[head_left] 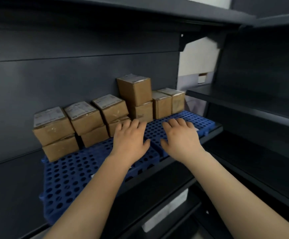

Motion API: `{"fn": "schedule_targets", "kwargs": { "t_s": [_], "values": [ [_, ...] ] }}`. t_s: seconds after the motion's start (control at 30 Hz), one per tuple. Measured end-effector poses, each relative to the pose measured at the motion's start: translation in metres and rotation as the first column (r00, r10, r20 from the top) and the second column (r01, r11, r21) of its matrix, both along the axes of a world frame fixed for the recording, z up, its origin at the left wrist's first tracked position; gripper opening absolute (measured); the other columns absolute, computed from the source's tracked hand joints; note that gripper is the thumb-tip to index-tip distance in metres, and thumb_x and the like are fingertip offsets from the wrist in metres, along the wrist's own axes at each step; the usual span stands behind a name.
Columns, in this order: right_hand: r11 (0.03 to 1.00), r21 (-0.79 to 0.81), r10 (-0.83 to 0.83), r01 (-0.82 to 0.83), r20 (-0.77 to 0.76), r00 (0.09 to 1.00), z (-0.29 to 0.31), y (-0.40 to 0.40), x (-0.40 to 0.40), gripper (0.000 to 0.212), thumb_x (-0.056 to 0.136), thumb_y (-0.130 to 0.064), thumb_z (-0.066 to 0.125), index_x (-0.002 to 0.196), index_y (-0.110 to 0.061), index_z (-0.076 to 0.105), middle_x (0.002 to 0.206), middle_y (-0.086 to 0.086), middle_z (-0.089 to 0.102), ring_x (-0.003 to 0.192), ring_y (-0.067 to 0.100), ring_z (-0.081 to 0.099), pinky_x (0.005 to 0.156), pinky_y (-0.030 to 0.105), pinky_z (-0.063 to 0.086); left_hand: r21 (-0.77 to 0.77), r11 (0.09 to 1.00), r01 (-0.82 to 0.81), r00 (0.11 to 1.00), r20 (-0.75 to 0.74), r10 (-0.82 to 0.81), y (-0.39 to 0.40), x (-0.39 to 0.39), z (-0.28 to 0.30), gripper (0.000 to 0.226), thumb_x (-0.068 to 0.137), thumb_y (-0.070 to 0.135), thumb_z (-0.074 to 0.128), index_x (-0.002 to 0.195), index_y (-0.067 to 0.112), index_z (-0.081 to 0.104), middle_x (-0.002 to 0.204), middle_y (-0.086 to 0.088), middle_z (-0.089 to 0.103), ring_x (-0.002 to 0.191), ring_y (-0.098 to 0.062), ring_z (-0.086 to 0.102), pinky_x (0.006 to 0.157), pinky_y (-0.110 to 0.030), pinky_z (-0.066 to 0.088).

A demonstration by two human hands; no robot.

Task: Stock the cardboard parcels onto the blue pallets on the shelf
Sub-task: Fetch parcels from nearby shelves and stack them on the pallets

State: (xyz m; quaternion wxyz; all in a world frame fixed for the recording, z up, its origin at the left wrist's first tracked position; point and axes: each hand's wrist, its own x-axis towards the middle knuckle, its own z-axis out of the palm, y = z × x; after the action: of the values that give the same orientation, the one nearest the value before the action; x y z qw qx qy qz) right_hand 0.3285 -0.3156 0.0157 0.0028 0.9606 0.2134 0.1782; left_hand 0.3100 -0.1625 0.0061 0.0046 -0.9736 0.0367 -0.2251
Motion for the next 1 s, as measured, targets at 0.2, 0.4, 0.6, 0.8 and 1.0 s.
{"fn": "schedule_targets", "kwargs": {
  "t_s": [0.2,0.4,0.6,0.8,1.0],
  "values": [
    [0.985,-0.001,-0.171,0.171,-0.022,0.985,-0.007,-0.059,-0.022,0.05,0.093,-0.04,0.041,0.137,-0.017,0.038,0.135,0.004,0.045,0.125,0.027,0.038,0.098,0.038,0.032,0.02,0.986,0.167,0.986,-0.027,-0.166,-0.062,0.002,-0.004,0.057,0.091,0.047,0.043,0.14,0.023,0.028,0.14,0.001,0.038,0.128,-0.024,0.033,0.104,-0.038,0.025],
    [0.943,-0.007,-0.332,0.332,-0.059,0.941,-0.02,-0.129,-0.051,0.05,0.093,-0.041,0.042,0.136,-0.017,0.037,0.138,0.005,0.043,0.127,0.028,0.037,0.1,0.04,0.031,0.075,0.941,0.331,0.943,-0.049,-0.328,-0.138,-0.003,-0.017,0.055,0.091,0.047,0.045,0.138,0.022,0.032,0.137,0.001,0.042,0.126,-0.024,0.038,0.103,-0.038,0.028],
    [0.885,-0.01,-0.459,0.465,-0.169,0.872,-0.046,-0.206,-0.094,0.05,0.093,-0.04,0.043,0.138,-0.016,0.036,0.138,0.005,0.043,0.127,0.027,0.038,0.102,0.039,0.032,0.08,0.873,0.48,0.872,-0.151,-0.466,-0.222,-0.022,-0.044,0.055,0.089,0.046,0.048,0.137,0.022,0.035,0.135,0.001,0.045,0.124,-0.022,0.041,0.102,-0.036,0.03],
    [0.801,-0.018,-0.581,0.598,-0.266,0.769,-0.076,-0.283,-0.139,0.05,0.093,-0.036,0.042,0.139,-0.016,0.034,0.138,0.005,0.043,0.127,0.026,0.038,0.102,0.039,0.032,0.055,0.799,0.599,0.783,-0.245,-0.571,-0.299,-0.045,-0.078,0.055,0.089,0.045,0.048,0.137,0.022,0.035,0.135,0.001,0.045,0.124,-0.022,0.042,0.102,-0.036,0.031],
    [0.736,-0.05,-0.639,0.675,-0.382,0.668,-0.114,-0.335,-0.175,0.052,0.094,-0.036,0.042,0.141,-0.015,0.033,0.139,0.006,0.042,0.128,0.028,0.037,0.104,0.04,0.031,0.038,0.744,0.667,0.709,-0.341,-0.618,-0.35,-0.065,-0.116,0.053,0.09,0.043,0.046,0.137,0.021,0.035,0.135,0.002,0.045,0.123,-0.022,0.042,0.099,-0.035,0.032]
  ]
}}
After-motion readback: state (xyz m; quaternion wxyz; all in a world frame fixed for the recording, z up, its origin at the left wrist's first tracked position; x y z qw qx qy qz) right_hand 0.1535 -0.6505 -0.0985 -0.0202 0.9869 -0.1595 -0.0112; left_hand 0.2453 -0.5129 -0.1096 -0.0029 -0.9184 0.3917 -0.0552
